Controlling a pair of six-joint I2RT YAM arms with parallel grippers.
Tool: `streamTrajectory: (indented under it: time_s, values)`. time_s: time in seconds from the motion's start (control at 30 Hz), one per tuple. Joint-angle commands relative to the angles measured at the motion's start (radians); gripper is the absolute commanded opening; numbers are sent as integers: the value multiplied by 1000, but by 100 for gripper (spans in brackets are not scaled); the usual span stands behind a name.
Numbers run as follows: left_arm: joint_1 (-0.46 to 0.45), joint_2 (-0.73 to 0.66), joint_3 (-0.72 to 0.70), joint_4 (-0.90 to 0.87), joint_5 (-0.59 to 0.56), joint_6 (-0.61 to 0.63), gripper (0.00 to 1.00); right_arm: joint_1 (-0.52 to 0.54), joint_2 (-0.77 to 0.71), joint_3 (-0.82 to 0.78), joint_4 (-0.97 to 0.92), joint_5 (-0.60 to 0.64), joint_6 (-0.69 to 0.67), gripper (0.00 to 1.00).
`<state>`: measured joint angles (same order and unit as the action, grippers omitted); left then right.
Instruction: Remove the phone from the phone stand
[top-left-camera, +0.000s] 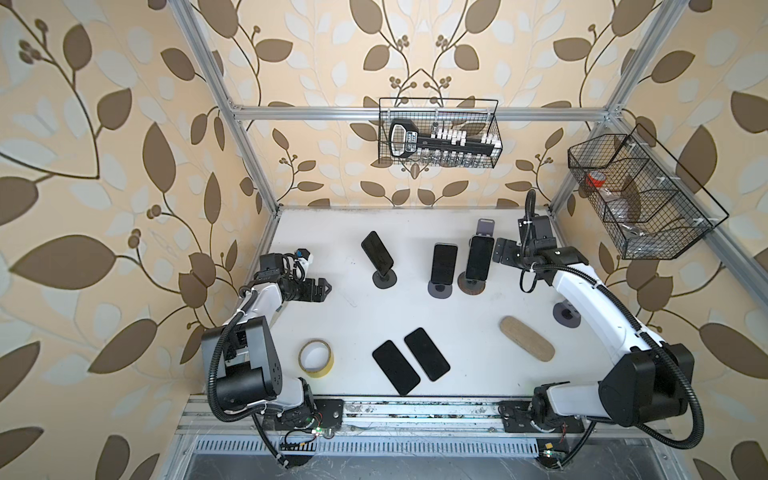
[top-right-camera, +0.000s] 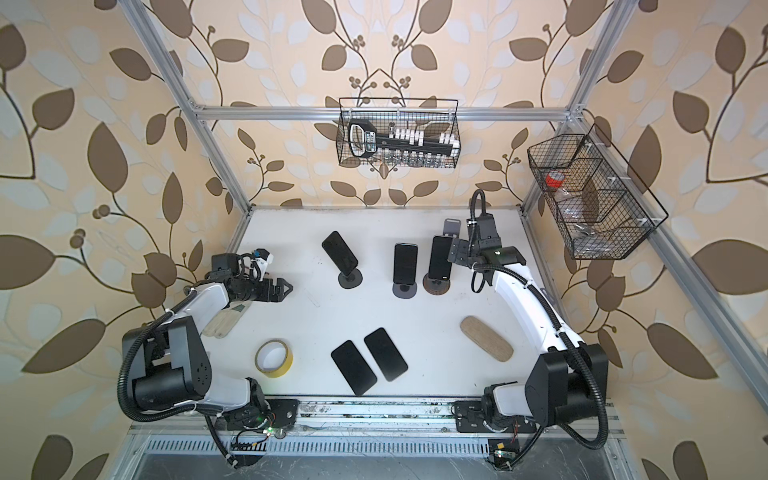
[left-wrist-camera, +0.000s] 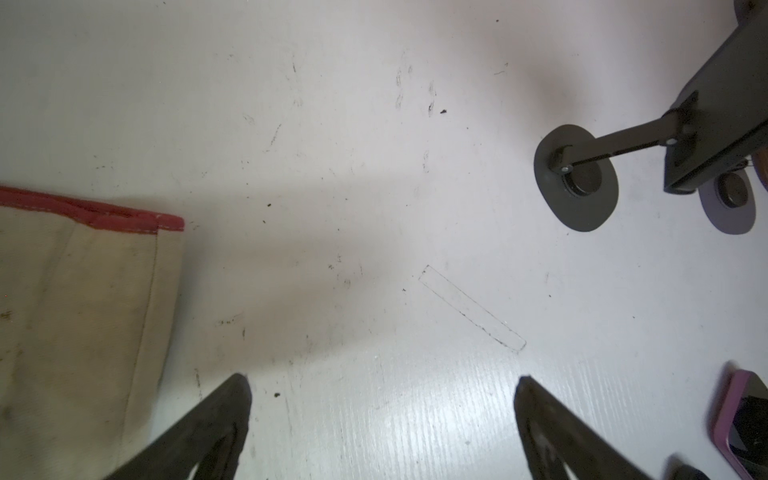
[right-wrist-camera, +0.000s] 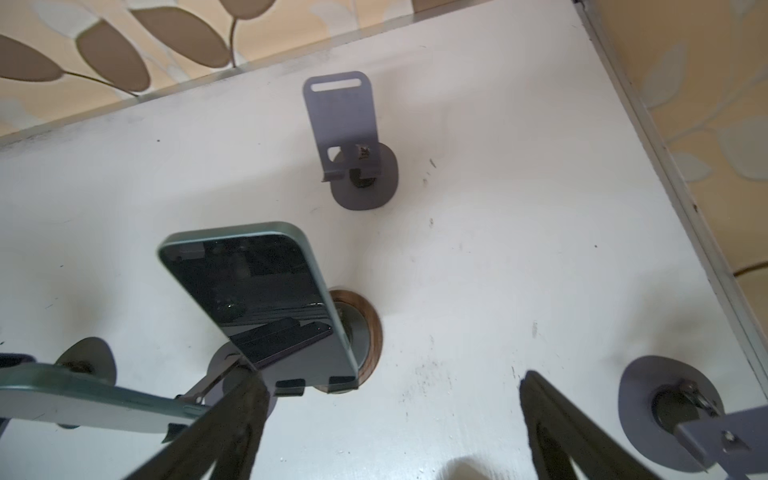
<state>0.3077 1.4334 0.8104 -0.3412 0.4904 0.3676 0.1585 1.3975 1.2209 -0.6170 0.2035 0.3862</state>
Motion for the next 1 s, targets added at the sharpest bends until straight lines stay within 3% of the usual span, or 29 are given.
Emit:
streamTrajectory:
  time_s: [0.0, 0.6, 0.97]
  values:
    - [-1, -1, 35, -16, 28, 23, 99, 25, 49, 69, -59, -47, -50, 100]
    - [-1, 1, 36, -15, 23, 20, 99, 87, 350, 383, -169, 4, 6, 100]
    - [1, -2, 34, -15, 28, 24, 99, 99, 450, 460, -196, 51, 43, 91]
